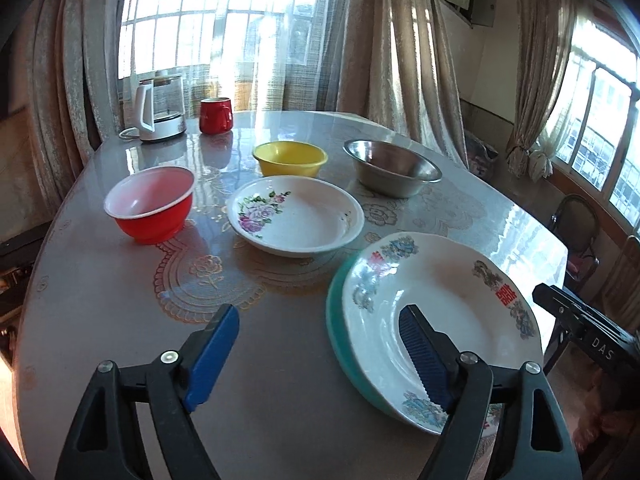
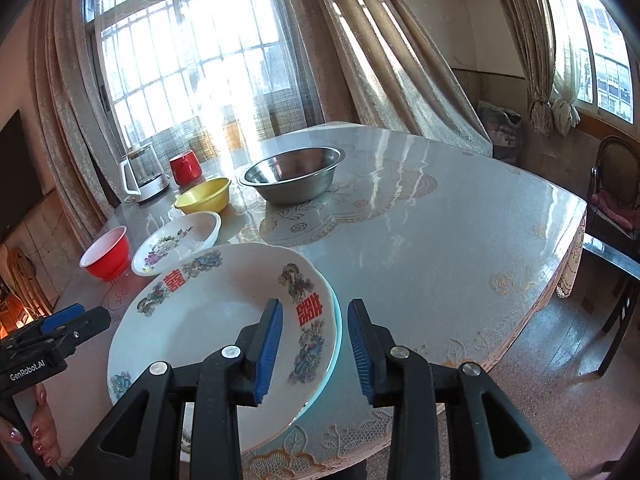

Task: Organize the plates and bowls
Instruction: 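Lower the large white plate onto the teal plate and open both tools, then close the right tool on the rose-pattern plate's rim while the left tool grips it too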

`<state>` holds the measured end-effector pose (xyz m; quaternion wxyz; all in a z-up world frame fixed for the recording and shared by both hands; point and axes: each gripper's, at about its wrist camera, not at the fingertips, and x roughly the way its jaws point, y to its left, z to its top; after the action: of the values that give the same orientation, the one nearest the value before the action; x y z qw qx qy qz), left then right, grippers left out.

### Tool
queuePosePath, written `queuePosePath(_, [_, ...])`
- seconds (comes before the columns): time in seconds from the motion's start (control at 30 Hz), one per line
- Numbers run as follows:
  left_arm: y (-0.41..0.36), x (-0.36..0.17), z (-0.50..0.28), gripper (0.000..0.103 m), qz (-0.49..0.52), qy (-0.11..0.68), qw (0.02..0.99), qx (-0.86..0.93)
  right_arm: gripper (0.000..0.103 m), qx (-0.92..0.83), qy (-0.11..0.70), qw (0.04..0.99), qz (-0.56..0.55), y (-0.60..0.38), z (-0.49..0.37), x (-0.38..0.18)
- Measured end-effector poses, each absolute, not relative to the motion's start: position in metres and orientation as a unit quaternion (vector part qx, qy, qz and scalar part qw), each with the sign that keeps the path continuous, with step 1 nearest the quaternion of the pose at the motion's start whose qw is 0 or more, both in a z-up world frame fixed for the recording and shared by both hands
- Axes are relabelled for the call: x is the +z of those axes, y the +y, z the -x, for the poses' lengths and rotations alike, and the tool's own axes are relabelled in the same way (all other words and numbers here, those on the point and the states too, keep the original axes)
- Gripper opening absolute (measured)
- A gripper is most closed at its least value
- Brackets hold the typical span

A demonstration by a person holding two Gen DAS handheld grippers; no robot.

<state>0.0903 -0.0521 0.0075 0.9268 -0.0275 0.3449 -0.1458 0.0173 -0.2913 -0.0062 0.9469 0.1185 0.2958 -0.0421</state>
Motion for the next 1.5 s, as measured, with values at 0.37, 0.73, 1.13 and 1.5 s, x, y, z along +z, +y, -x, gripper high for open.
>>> queuePosePath(0.37, [-0.024,-0.004,-0.12,0.089,0.054,0.382,0.919,-0.088,0.04,-0.015,0.318,0.943,-0.101,-0.267,-0.033,0.0])
queuePosePath(0.73, [-0.025,-0.008,-0.156,0.089,0.042,0.382,0.92,-0.074,0.04,-0.027,0.341,0.937,-0.074,-0.251,-0.059,0.011])
queuePosePath(1.13, [-0.019,-0.015,-0.208,0.088,0.07,0.38,0.92,-0.063,0.043,-0.004,0.365,0.928,-0.073,-0.236,-0.105,0.024])
queuePosePath(1.5, [-0.008,-0.026,-0.234,0.087,0.094,0.388,0.914,-0.073,0.044,0.004,0.392,0.919,-0.044,-0.213,-0.171,0.024])
